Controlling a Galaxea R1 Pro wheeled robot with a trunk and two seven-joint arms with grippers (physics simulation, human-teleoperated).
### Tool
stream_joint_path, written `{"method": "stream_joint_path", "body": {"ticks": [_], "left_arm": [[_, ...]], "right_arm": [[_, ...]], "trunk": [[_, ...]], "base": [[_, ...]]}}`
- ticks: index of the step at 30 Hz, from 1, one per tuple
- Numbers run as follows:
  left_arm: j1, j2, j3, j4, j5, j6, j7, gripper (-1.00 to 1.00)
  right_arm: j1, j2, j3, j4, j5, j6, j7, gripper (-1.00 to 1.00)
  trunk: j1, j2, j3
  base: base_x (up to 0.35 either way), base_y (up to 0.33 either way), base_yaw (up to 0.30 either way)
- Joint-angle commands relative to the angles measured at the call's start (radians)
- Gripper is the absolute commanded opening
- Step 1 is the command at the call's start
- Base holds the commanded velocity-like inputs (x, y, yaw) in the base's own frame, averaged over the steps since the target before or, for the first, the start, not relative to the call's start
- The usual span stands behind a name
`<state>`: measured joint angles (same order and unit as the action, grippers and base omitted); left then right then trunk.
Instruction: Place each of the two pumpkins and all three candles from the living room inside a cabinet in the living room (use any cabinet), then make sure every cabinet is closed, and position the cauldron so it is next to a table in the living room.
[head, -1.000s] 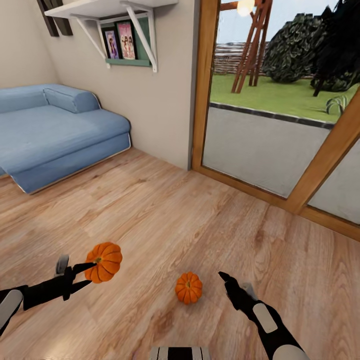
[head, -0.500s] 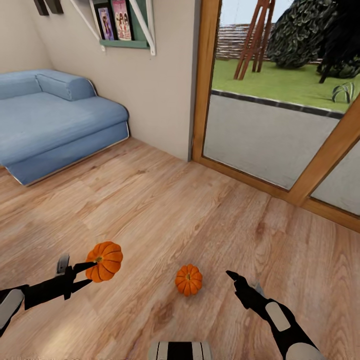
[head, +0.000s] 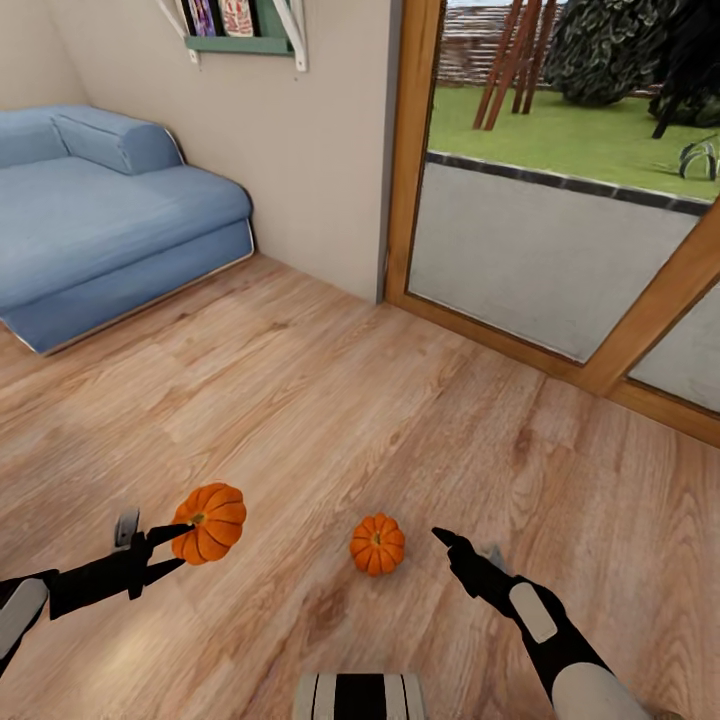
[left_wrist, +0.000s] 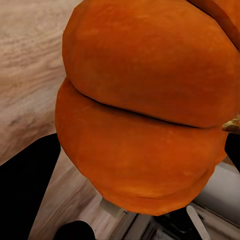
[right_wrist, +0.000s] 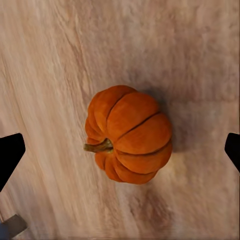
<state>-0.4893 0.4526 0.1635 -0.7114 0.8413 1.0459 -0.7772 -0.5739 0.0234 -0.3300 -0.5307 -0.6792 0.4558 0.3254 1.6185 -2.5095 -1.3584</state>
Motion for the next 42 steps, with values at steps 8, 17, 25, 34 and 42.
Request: {"method": "stream_joint_path", "body": {"ticks": [8, 17, 25, 34, 42], "left_arm": [[0.0, 0.017, -0.003, -0.001, -0.009, 0.0, -0.163, -1.0], [0.0, 0.025, -0.004, -0.001, -0.01, 0.0, -0.199, -1.0], [0.0, 0.026, -0.004, -0.001, -0.011, 0.0, -0.2, -1.0], [0.0, 0.026, -0.004, 0.0, -0.011, -0.001, -0.199, -1.0], [0.0, 0.026, -0.003, -0.001, -0.011, -0.001, -0.2, -1.0]], "right_arm": [[-0.001, 0.002, 0.015, 0.004, -0.001, -0.005, 0.054, 1.0], [-0.001, 0.003, 0.016, 0.01, 0.004, -0.009, 0.138, 1.0], [-0.001, 0.005, 0.016, 0.011, 0.004, -0.011, 0.138, 1.0], [-0.001, 0.006, 0.016, 0.012, 0.004, -0.04, 0.136, 1.0], [-0.009, 0.005, 0.016, 0.016, 0.074, -0.037, 0.134, 1.0]], "trunk": [[0.004, -0.002, -0.031], [0.004, -0.002, -0.035], [0.004, -0.002, -0.035], [0.004, -0.002, -0.035], [0.004, -0.002, -0.035]], "base": [[0.0, 0.0, 0.0], [0.001, 0.0, 0.0], [0.136, 0.0, 0.0], [0.123, 0.039, 0.0], [0.012, 0.005, 0.0]]}}
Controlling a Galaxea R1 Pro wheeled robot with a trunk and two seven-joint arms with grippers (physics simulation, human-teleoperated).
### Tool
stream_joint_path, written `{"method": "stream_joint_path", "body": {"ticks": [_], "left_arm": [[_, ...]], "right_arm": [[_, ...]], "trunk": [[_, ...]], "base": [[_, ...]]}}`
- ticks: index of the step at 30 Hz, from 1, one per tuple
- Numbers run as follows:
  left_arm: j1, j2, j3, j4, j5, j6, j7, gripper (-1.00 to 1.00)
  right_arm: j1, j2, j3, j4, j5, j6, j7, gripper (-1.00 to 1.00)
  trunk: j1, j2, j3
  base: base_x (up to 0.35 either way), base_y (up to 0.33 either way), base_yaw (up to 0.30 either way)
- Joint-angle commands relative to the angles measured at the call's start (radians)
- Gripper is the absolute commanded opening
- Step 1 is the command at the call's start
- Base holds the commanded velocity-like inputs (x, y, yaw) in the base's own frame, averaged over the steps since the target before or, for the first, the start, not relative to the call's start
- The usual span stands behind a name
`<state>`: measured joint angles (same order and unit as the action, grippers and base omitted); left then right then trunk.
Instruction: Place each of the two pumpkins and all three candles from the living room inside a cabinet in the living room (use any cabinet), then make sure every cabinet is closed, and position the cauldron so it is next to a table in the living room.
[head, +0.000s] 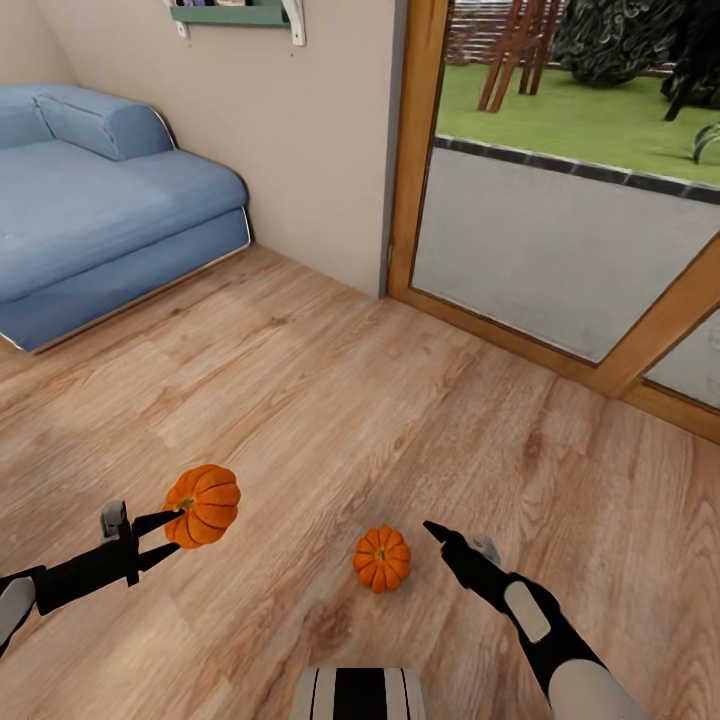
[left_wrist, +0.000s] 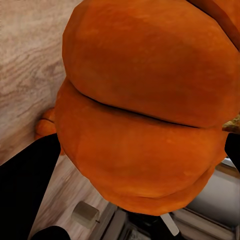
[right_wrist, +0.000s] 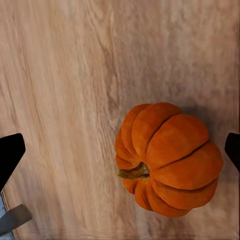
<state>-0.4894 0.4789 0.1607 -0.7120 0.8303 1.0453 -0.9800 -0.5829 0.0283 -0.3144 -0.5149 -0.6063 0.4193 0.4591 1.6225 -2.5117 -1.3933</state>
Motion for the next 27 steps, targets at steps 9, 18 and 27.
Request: {"method": "stream_joint_path", "body": {"ticks": [9, 18, 27], "left_arm": [[0.0, 0.0, 0.0, 0.0, 0.0, -0.001, 0.003, -1.0], [0.0, 0.0, 0.0, 0.0, 0.0, -0.001, 0.003, -1.0], [0.0, 0.0, 0.0, 0.0, 0.0, -0.001, 0.003, -1.0]], "right_arm": [[-0.025, 0.002, 0.0, 0.03, 0.065, 0.004, 0.0, 1.0], [-0.027, 0.002, 0.0, 0.036, 0.083, 0.004, 0.0, 1.0], [-0.027, 0.004, 0.0, 0.036, 0.102, 0.004, 0.001, 1.0]], "trunk": [[0.004, -0.002, -0.035], [0.008, -0.004, -0.07], [0.01, -0.005, -0.089]], "base": [[0.0, 0.0, 0.0], [0.0, 0.0, 0.0], [0.0, 0.0, 0.0]]}}
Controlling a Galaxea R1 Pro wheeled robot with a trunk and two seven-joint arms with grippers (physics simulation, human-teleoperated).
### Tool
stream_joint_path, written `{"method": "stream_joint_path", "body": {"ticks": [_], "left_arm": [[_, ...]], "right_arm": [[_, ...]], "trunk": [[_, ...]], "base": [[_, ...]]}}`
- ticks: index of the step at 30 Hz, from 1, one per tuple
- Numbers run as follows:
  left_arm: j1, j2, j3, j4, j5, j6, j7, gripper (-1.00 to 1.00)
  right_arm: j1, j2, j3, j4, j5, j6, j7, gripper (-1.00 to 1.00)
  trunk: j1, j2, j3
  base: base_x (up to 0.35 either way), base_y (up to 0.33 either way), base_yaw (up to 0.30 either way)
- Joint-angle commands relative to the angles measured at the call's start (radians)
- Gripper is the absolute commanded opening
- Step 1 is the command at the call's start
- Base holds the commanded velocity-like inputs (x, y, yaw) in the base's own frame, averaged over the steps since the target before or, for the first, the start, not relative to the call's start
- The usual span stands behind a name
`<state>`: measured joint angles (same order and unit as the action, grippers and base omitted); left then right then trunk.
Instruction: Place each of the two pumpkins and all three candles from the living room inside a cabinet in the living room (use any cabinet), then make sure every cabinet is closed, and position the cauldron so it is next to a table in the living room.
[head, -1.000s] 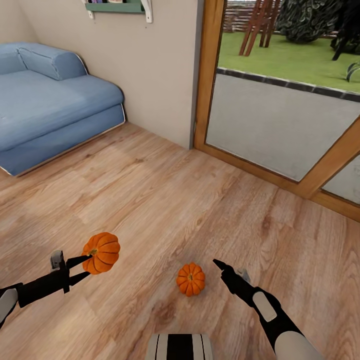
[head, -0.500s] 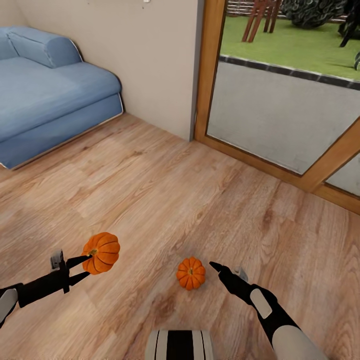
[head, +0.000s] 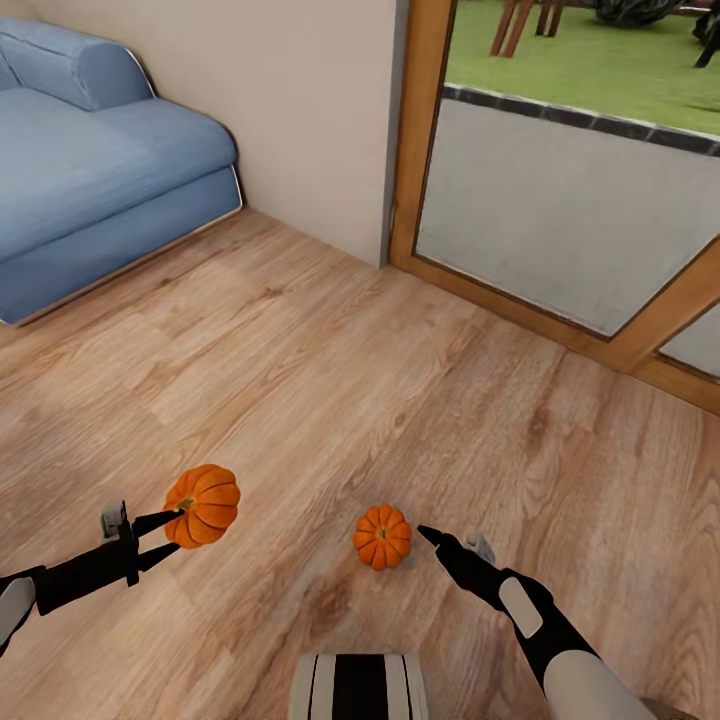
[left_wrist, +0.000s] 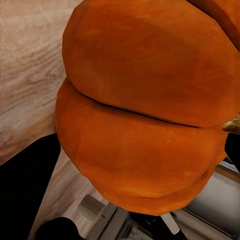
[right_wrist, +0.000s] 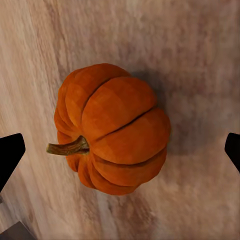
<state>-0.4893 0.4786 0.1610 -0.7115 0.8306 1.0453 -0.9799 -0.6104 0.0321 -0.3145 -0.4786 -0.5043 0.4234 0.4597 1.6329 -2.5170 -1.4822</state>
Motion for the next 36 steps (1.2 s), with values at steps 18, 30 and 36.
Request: {"method": "stream_joint_path", "body": {"ticks": [18, 30, 36], "left_arm": [[0.0, 0.0, 0.0, 0.0, 0.001, -0.001, 0.003, -1.0], [0.0, 0.0, 0.0, 0.0, 0.0, -0.001, 0.003, -1.0], [0.0, 0.0, 0.0, 0.001, 0.0, -0.001, 0.003, -1.0]], "right_arm": [[-0.021, 0.002, 0.126, 0.0, 0.023, -0.003, 0.0, 1.0], [-0.022, 0.01, 0.127, 0.0, 0.024, -0.006, 0.001, 1.0], [-0.022, 0.017, 0.127, 0.0, 0.024, -0.006, 0.0, 1.0]], "trunk": [[0.004, -0.002, -0.031], [0.004, -0.002, -0.031], [0.004, -0.002, -0.031]], "base": [[0.0, 0.0, 0.0], [0.06, 0.025, 0.0], [0.095, 0.036, 0.0]]}}
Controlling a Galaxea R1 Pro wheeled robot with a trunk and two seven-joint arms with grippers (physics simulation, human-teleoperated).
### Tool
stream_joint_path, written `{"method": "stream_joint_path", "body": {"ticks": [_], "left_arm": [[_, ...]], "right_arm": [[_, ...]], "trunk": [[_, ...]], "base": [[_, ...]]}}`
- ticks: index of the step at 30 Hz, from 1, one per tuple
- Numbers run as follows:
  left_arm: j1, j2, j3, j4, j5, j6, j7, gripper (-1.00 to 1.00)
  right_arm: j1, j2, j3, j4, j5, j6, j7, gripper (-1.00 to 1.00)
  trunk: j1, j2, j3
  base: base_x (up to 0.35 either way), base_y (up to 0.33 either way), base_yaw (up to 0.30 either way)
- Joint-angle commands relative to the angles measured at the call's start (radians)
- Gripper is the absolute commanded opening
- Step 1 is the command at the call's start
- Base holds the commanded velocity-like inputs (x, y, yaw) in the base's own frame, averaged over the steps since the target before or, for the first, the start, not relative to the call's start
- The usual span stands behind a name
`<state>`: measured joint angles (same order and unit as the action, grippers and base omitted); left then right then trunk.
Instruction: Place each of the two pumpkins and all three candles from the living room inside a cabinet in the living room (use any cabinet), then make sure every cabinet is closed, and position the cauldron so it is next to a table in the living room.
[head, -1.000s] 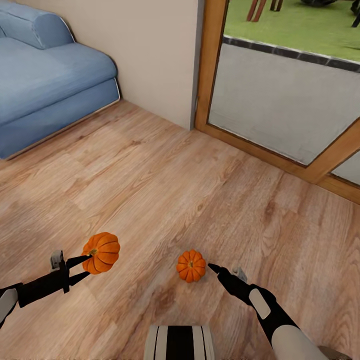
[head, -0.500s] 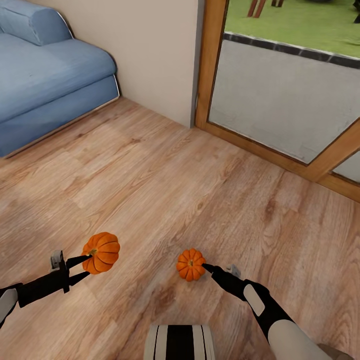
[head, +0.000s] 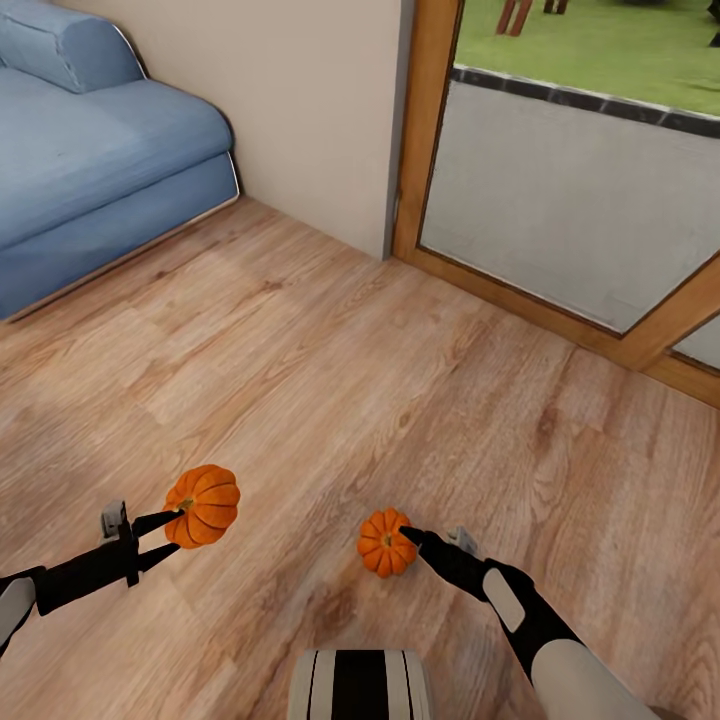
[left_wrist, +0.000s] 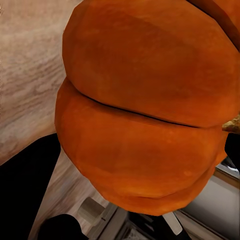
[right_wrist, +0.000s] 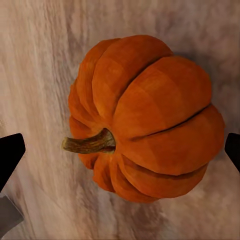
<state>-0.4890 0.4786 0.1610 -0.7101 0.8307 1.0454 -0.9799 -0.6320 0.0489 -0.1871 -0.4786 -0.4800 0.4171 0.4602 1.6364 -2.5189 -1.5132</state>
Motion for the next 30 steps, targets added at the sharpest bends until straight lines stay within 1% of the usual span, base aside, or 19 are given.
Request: {"method": "stream_joint_path", "body": {"ticks": [1, 5, 9, 12, 14, 18, 20, 29, 30], "left_arm": [[0.0, 0.0, 0.001, 0.0, -0.001, -0.001, 0.003, -1.0], [0.0, 0.0, 0.002, 0.0, -0.001, -0.001, 0.003, -1.0], [0.0, 0.0, 0.003, 0.0, -0.001, -0.001, 0.003, -1.0], [0.0, 0.0, 0.003, 0.0, -0.001, -0.001, 0.003, -1.0], [0.0, 0.0, 0.004, 0.0, 0.0, -0.001, 0.003, -1.0], [0.0, 0.0, 0.004, 0.0, 0.0, -0.001, 0.003, -1.0], [0.0, 0.0, 0.005, 0.0, 0.0, -0.001, 0.003, -1.0], [0.0, 0.0, 0.005, 0.0, 0.0, -0.001, 0.003, -1.0], [0.0, 0.0, 0.005, 0.0, 0.0, -0.001, 0.003, -1.0]], "right_arm": [[0.0, 0.0, 0.0, 0.0, 0.0, 0.0, 0.0, 1.0], [0.0, 0.002, 0.0, 0.0, 0.0, 0.0, 0.001, 1.0], [0.0, 0.002, 0.0, -0.001, 0.0, 0.0, 0.001, 1.0], [0.0, 0.002, 0.0, -0.001, 0.0, 0.0, 0.001, 1.0], [0.0, 0.005, 0.0, -0.002, 0.0, 0.0, 0.002, 1.0], [0.0, 0.008, 0.001, -0.002, 0.001, 0.001, 0.002, 1.0], [0.0, 0.008, 0.001, -0.002, 0.001, 0.001, 0.002, 1.0], [0.0, 0.009, 0.002, -0.002, 0.001, 0.002, 0.002, 1.0], [0.0, 0.009, 0.002, -0.002, 0.001, 0.002, 0.002, 1.0]], "trunk": [[0.0, 0.0, 0.0], [0.002, -0.001, -0.015], [0.002, -0.001, -0.015], [0.003, -0.002, -0.027], [0.003, -0.002, -0.027], [0.005, -0.003, -0.043], [0.005, -0.003, -0.043], [0.009, -0.005, -0.077], [0.009, -0.005, -0.077]], "base": [[0.018, 0.006, 0.0], [0.007, 0.002, 0.0], [0.001, 0.0, 0.0], [0.0, 0.0, 0.0], [0.0, 0.0, 0.0], [0.0, 0.0, 0.0], [0.0, 0.0, 0.0], [0.0, 0.0, 0.0], [0.0, 0.0, 0.0]]}}
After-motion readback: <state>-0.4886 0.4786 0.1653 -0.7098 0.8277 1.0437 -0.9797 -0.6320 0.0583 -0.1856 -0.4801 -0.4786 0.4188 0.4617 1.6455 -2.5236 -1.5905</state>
